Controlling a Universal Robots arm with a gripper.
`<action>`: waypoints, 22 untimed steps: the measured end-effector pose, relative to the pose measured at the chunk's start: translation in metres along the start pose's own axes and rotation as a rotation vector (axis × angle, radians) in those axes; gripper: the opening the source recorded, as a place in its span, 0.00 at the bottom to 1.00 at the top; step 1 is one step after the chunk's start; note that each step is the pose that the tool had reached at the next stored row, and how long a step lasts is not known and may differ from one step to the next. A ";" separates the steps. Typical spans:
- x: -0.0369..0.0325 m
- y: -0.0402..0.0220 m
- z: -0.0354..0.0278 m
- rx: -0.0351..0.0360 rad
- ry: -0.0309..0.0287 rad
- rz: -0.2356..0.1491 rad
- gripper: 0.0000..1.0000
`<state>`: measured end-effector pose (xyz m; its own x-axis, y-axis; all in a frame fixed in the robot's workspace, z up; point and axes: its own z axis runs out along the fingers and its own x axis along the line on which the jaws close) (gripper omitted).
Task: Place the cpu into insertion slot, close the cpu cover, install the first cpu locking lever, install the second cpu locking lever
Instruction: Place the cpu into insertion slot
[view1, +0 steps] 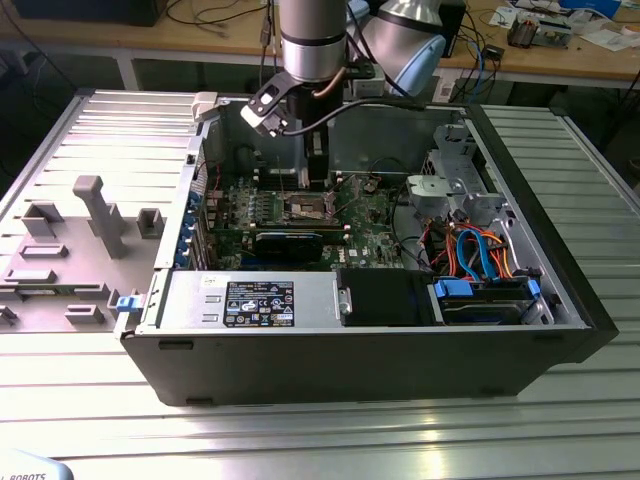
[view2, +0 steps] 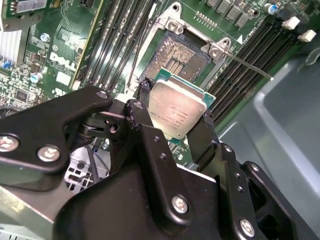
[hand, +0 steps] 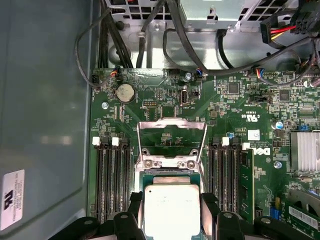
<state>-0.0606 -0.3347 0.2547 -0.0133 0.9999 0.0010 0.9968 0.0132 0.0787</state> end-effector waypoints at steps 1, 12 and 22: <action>0.0000 -0.0004 0.0037 0.0000 -0.0015 0.000 0.54; 0.0000 -0.0015 0.0147 0.0001 -0.0046 0.015 0.54; 0.0001 -0.0015 0.0154 -0.0011 -0.0042 0.015 0.54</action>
<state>-0.0609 -0.3347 0.2392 0.0022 1.0000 -0.0020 0.9968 -0.0020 0.0799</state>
